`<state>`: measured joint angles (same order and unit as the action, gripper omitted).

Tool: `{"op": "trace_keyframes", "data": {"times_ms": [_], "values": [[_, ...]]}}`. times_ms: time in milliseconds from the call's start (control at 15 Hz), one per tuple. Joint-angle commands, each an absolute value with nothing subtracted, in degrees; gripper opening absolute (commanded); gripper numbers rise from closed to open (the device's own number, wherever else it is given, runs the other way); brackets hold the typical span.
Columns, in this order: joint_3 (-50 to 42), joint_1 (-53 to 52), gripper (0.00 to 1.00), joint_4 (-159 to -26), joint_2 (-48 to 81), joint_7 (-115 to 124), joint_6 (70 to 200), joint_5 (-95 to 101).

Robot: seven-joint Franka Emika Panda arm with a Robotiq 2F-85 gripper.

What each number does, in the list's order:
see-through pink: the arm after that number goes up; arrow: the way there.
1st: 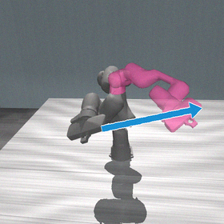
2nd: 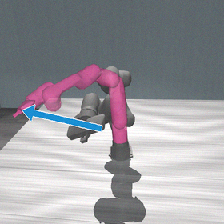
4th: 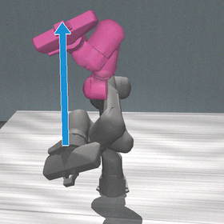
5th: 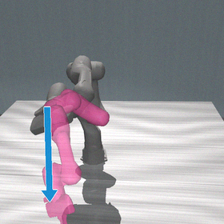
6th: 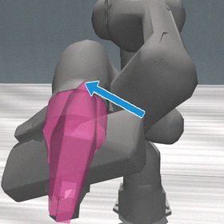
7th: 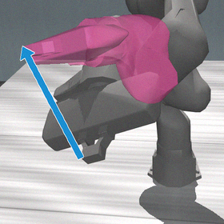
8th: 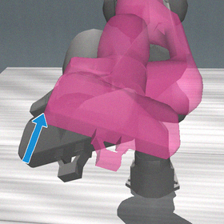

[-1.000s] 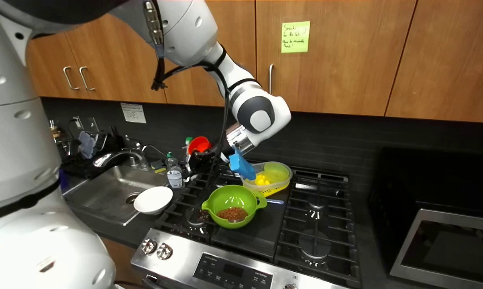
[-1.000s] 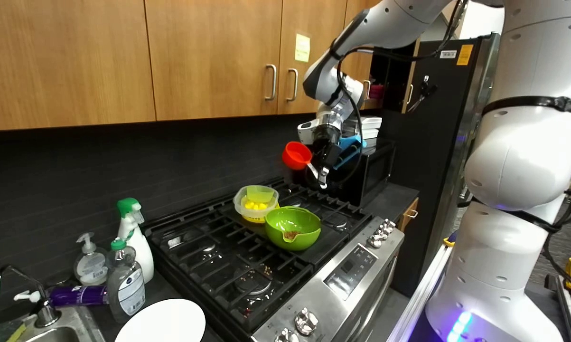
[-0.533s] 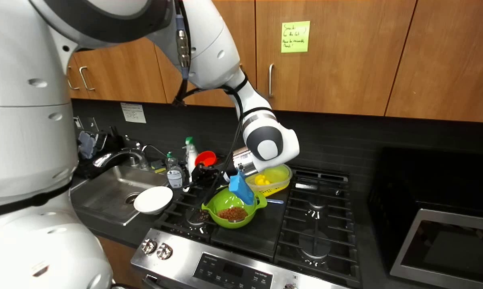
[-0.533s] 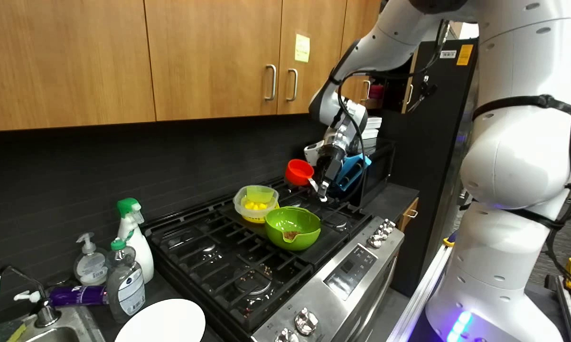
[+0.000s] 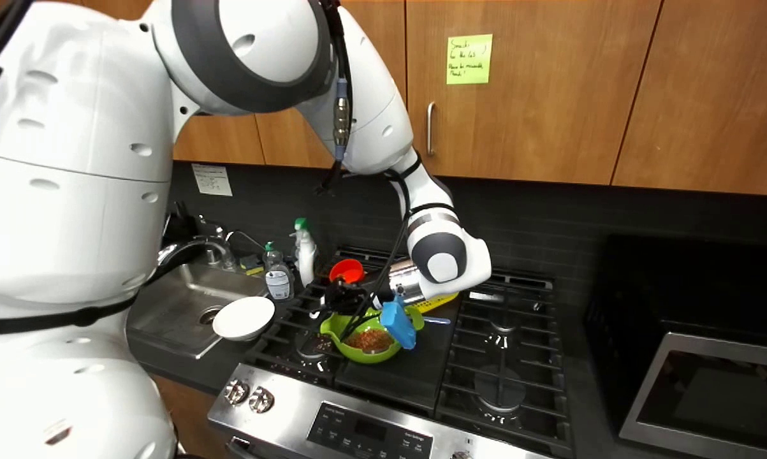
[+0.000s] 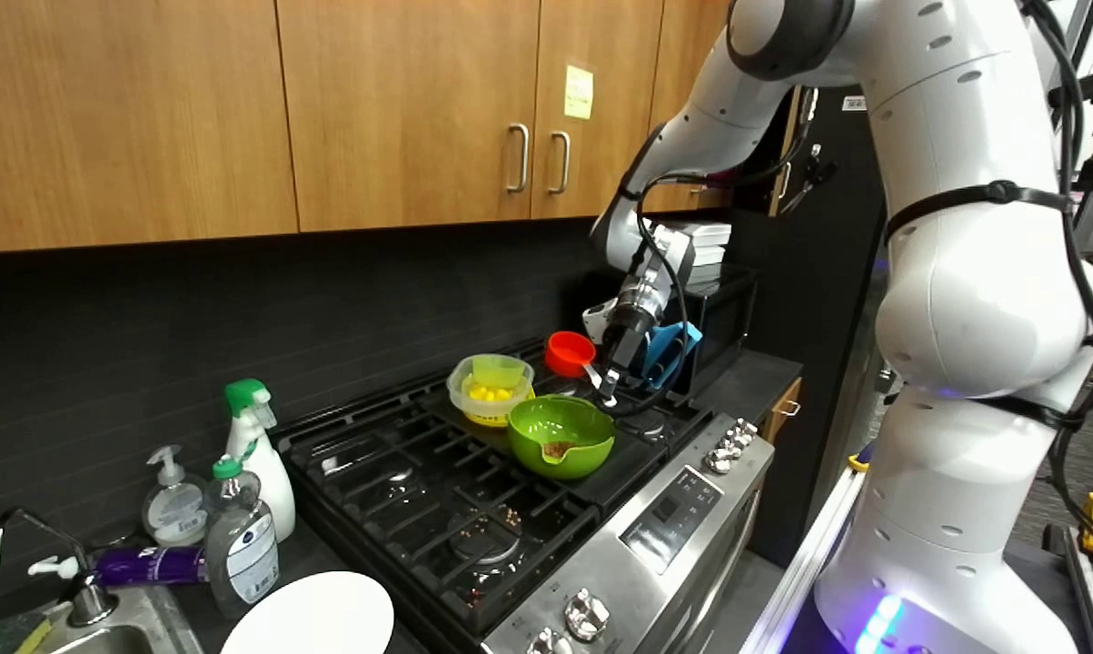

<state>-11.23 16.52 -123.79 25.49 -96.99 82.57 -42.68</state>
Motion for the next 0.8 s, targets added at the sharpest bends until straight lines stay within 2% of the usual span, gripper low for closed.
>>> {"op": "trace_keyframes", "data": {"times_ms": [0, 733], "values": [[-12.7, 19.9, 0.01, -120.4, 25.7, -98.3, 81.3, -40.4], [-12.6, 24.4, 0.01, -114.2, 29.7, -100.3, 81.1, -39.5]]}}
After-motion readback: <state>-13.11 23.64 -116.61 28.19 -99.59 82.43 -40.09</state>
